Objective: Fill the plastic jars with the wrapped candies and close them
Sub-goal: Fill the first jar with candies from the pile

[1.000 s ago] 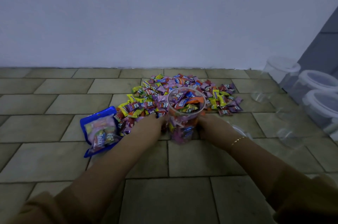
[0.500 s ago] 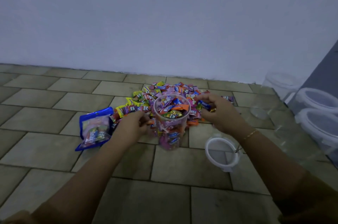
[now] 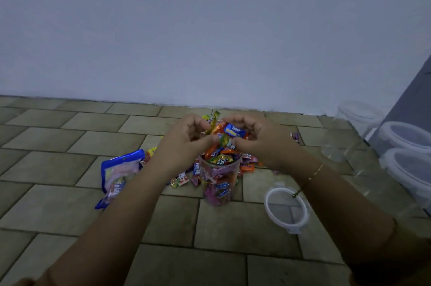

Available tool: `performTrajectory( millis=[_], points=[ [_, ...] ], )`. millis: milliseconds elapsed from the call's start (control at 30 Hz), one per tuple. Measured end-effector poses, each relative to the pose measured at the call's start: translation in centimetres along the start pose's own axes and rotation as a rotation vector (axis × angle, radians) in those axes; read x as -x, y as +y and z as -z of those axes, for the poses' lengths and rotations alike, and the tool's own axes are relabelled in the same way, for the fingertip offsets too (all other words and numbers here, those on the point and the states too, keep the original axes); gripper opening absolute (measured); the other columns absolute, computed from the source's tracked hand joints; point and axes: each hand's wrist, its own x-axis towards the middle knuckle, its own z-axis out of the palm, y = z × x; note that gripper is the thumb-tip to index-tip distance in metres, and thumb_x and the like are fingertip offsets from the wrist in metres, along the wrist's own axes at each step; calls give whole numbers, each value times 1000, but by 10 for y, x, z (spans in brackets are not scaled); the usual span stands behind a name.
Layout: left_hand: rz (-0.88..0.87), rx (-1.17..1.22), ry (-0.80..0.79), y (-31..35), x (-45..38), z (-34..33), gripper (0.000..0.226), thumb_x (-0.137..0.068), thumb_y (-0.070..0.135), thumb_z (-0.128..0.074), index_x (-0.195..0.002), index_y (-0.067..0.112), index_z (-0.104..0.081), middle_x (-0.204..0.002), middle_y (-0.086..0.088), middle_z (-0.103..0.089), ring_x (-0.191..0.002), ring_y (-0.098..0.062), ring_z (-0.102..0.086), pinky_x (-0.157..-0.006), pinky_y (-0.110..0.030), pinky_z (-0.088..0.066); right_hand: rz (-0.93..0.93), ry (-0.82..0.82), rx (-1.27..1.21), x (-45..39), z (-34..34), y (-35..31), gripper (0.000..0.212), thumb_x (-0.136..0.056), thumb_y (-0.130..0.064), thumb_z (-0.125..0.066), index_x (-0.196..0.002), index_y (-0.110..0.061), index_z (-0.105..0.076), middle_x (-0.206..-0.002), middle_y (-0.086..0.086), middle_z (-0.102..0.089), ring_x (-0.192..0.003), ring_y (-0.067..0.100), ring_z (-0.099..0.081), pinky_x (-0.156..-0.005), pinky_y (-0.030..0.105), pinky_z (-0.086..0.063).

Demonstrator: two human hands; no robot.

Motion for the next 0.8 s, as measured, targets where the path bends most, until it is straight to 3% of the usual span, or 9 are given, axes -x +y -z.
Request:
performTrajectory(
  millis=[67,133,233,300,400,500,567,667,800],
  points=[
    [-9,-38,-22,-5,2,-2,23,-81,11,-72,-84,24,-53,-83,0,-68,-74,-10,-62,-72,-32,-51,1,6,146,1,-3,2,42,-86,-11,-64,-121,-33,-56,-119,-8,-61,-92,-2,-57,-83,12,-48],
    [-20,-106,-19,-5,5,-3,21,-83,15,-70,-86,28,-53,-86,9,-68,-73,5,-61,-68,-15,-48,1,24,244,3,-5,0,44,-86,-13,-65,-126,-29,-56,-111,-15,-60,-83,-14,-53,-76,0,-38],
    [-41,-251,-25,1,8,2,20,-86,28,-67,-94,40,-54,-98,24,-64,-91,17,-56,-76,-14,-44,1,46,316,8,-6,-3,43,-87,-13,-63,-126,-27,-56,-96,-20,-53,-65,-25,-48,-62,-3,-35],
    [-79,-367,-59,6,11,7,23,-88,32,-63,-107,44,-56,-103,26,-60,-99,11,-55,-81,-12,-41,17,41,399,9,-6,-5,41,-89,-15,-61,-128,-26,-55,-107,-12,-56,-66,-19,-51,-64,-1,-37],
    [-128,-562,-121,19,13,14,29,-90,30,-61,-118,38,-63,-103,24,-56,-98,4,-51,-76,-6,-38,29,10,560,10,-6,-8,40,-92,-20,-56,-131,-26,-52,-133,-5,-52,-100,4,-55,-89,12,-36],
    [-155,-784,-240,31,11,16,34,-89,34,-62,-122,38,-60,-119,18,-61,-113,-4,-53,-92,-22,-41,38,-50,722,10,-6,-12,42,-96,-22,-50,-137,-23,-46,-143,-4,-43,-123,10,-43,-93,9,-22],
    [-182,-965,-305,36,8,13,36,-90,37,-59,-126,36,-58,-125,13,-61,-116,-10,-53,-96,-27,-39,33,-109,832,9,-8,-14,42,-97,-25,-45,-139,-21,-42,-145,-5,-41,-133,10,-34,-103,16,-21],
    [-178,-1069,-345,38,3,9,38,-90,42,-57,-127,31,-56,-118,5,-65,-107,-15,-56,-91,-29,-40,-11,-182,965,4,-12,-16,41,-100,-27,-39,-140,-21,-40,-142,0,-46,-132,18,-37,-107,36,-33],
    [-187,-1289,-394,32,-7,2,51,-89,55,-50,-133,30,-48,-118,1,-59,-119,-16,-47,-100,-34,-25,-82,-188,1005,3,-14,-16,46,-100,-28,-38,-144,-27,-27,-134,4,-49,-126,21,-41,-104,42,-31]
  ],
)
